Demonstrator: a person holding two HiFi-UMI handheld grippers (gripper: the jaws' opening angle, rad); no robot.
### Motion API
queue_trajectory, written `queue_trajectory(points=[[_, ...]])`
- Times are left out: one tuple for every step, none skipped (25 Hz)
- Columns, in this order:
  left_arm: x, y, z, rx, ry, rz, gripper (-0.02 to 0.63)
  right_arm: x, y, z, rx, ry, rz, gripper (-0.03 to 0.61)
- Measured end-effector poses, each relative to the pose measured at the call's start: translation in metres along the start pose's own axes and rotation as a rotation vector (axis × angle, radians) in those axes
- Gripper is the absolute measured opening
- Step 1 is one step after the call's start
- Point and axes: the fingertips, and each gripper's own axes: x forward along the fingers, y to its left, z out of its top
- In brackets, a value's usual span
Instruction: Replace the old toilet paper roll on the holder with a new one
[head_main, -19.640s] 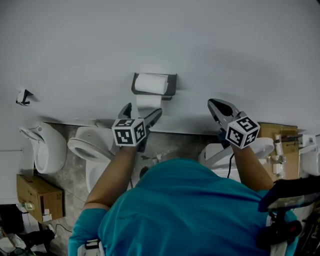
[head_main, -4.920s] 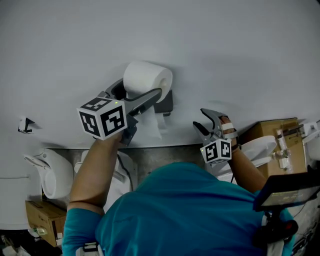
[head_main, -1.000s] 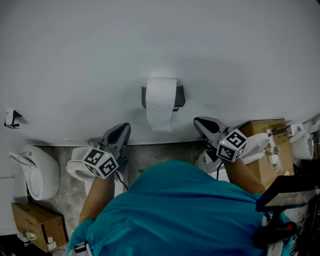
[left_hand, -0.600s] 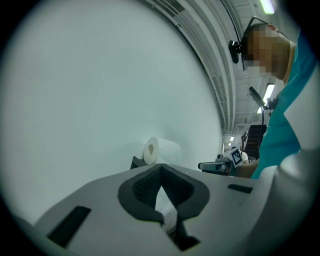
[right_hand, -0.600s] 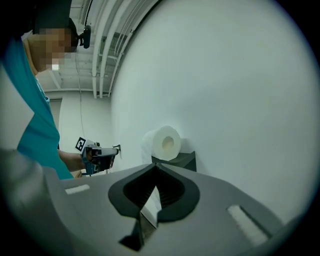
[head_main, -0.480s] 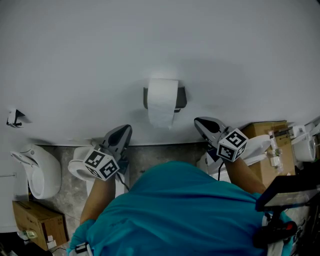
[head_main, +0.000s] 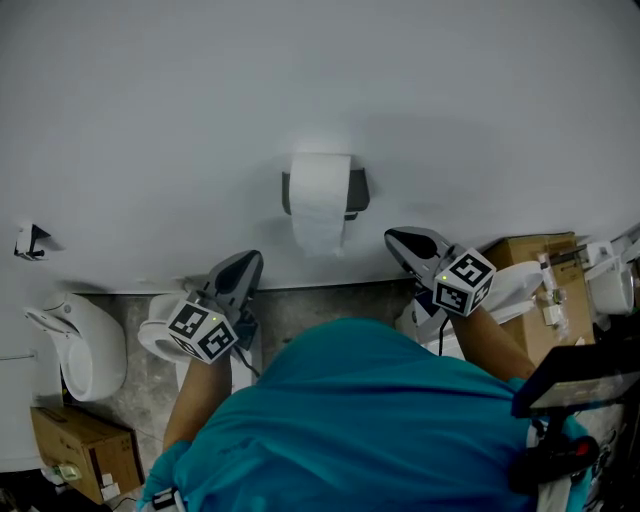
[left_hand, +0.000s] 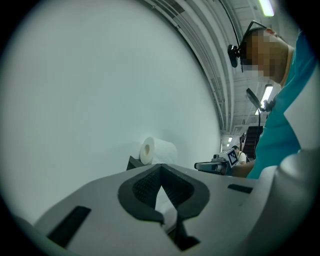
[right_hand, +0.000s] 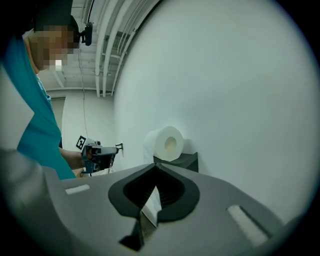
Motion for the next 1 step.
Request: queue_trajectory(points=[[-0.0003, -0.0003, -0.0008, 0.001, -0.002, -0.001, 0.009, 0.0004, 0.0002, 0.0003, -0.001, 0.000, 0.003, 0.002]])
